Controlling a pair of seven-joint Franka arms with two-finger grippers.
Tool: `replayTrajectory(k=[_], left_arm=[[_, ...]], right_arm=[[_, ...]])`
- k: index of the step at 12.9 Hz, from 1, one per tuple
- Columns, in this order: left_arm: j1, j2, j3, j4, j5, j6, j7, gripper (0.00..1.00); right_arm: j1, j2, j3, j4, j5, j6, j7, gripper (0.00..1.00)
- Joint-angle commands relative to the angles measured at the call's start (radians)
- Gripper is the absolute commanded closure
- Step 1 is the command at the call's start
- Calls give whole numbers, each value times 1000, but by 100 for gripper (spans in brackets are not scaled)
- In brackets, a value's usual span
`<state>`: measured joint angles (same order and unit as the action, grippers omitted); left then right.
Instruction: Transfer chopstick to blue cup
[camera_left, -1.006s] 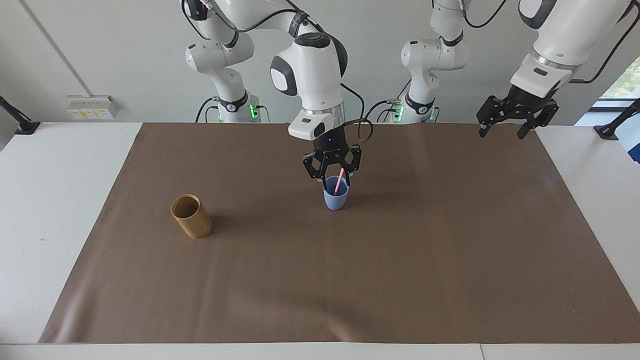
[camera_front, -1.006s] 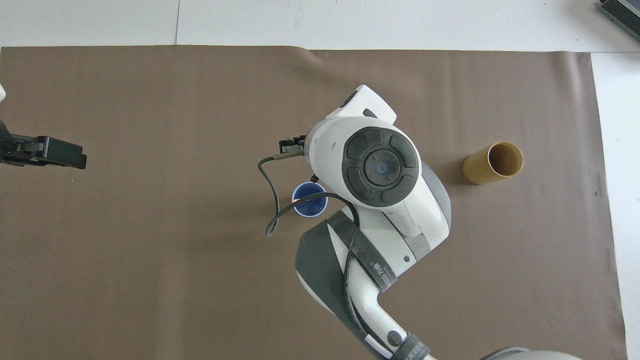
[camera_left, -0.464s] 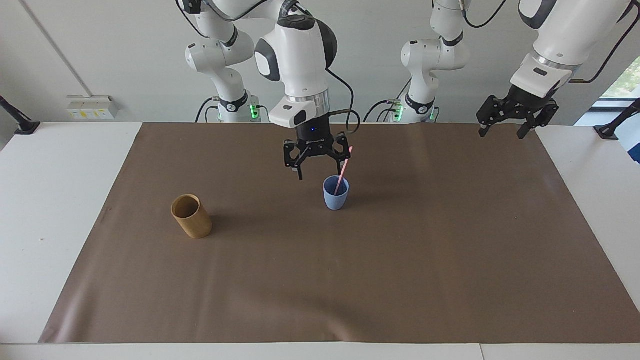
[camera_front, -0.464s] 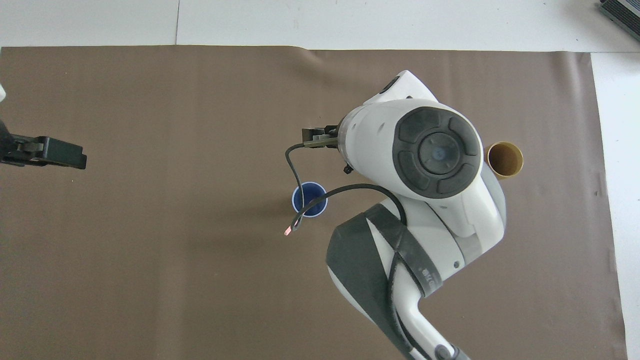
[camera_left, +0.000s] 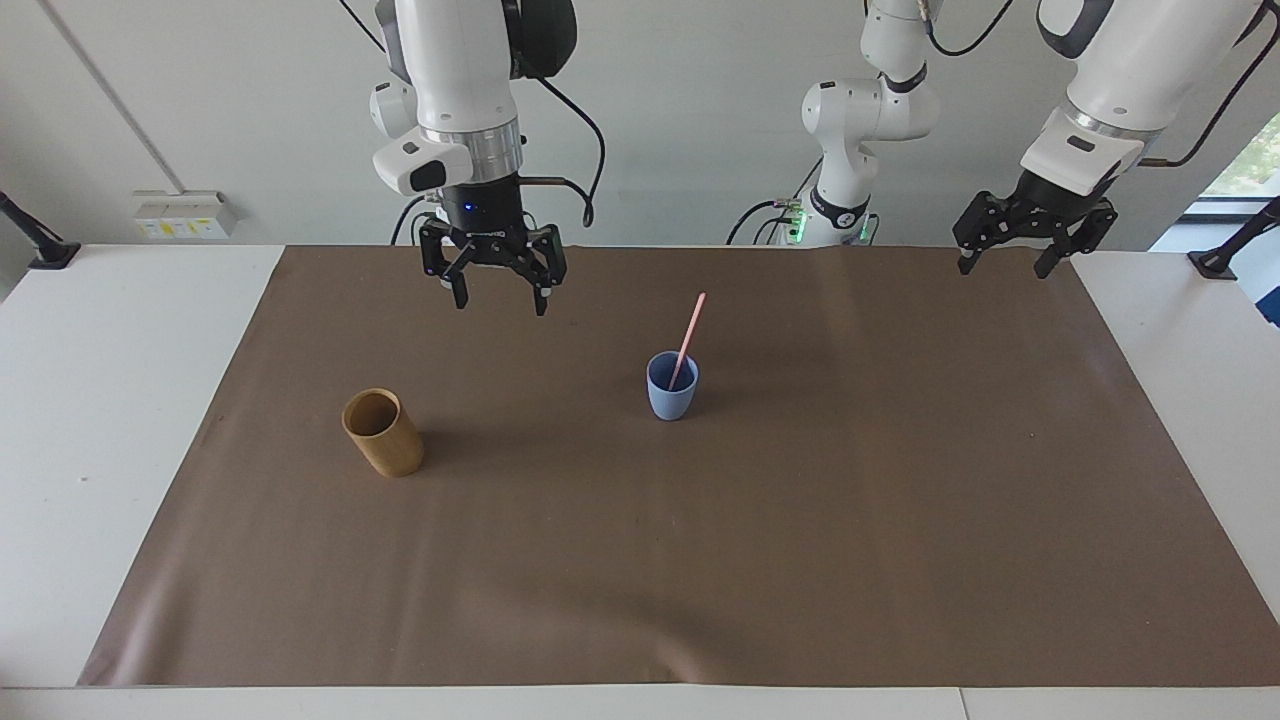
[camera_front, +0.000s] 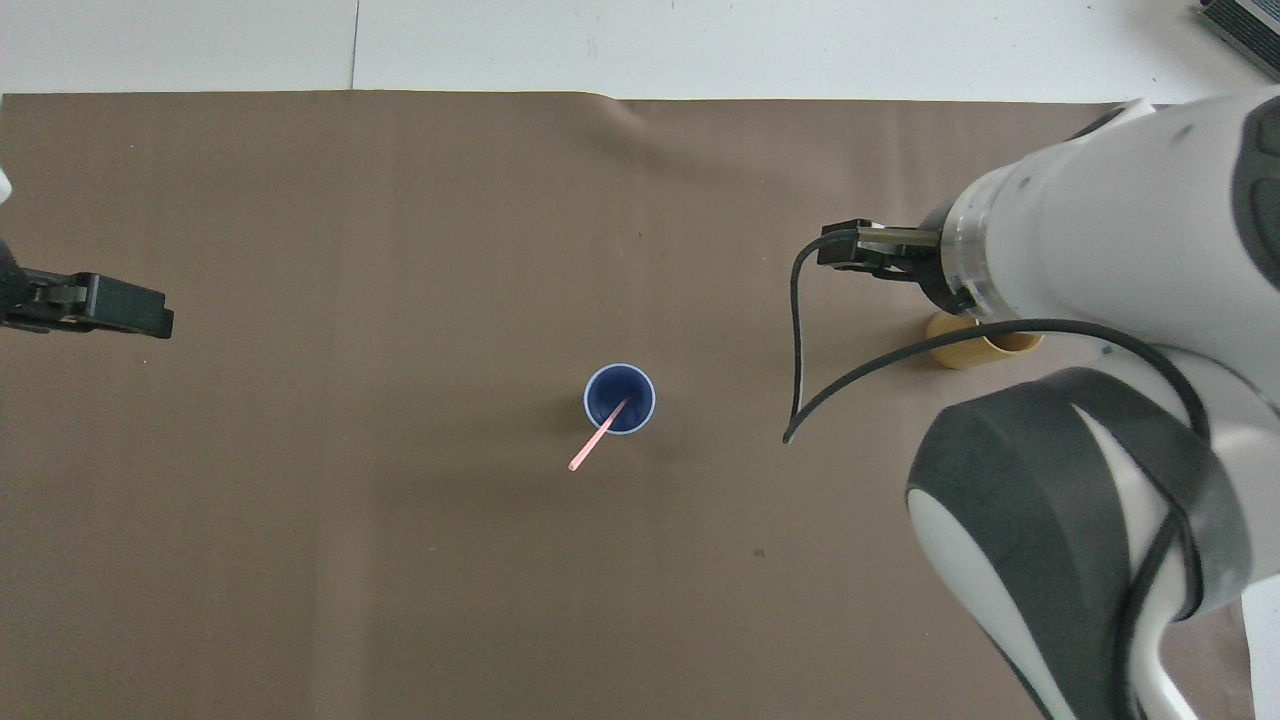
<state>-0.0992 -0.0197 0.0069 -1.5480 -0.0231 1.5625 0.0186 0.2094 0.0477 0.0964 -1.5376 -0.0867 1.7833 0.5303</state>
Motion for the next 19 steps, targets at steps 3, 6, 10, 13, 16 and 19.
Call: replayTrajectory(k=[3,6,10,13,16,19], left_arm=[[18,9,-12,25,2,-25,14,0],[18,9,-12,25,3,-25,14,0],[16,9,-12,25,2,-24,11,0],[24,-18,-8,28,3,-64,14,0],[24,-37,-10,26,12,-79,20,0],[24,-42,-10,22,12,-81,21,0]], right_arm=[[-114,-37,9,25,50,-128,-16,0],[-168,-81,0,28,71,-223,-70,0],[-240,-94,-33,22,77,-266,-217,0],[-239,-104,-99,11,88,-292,-289,0],[-219,-117,-103,-9,62,-262,-297,0],[-216,-100,-101,55,53,-344,-317,0]])
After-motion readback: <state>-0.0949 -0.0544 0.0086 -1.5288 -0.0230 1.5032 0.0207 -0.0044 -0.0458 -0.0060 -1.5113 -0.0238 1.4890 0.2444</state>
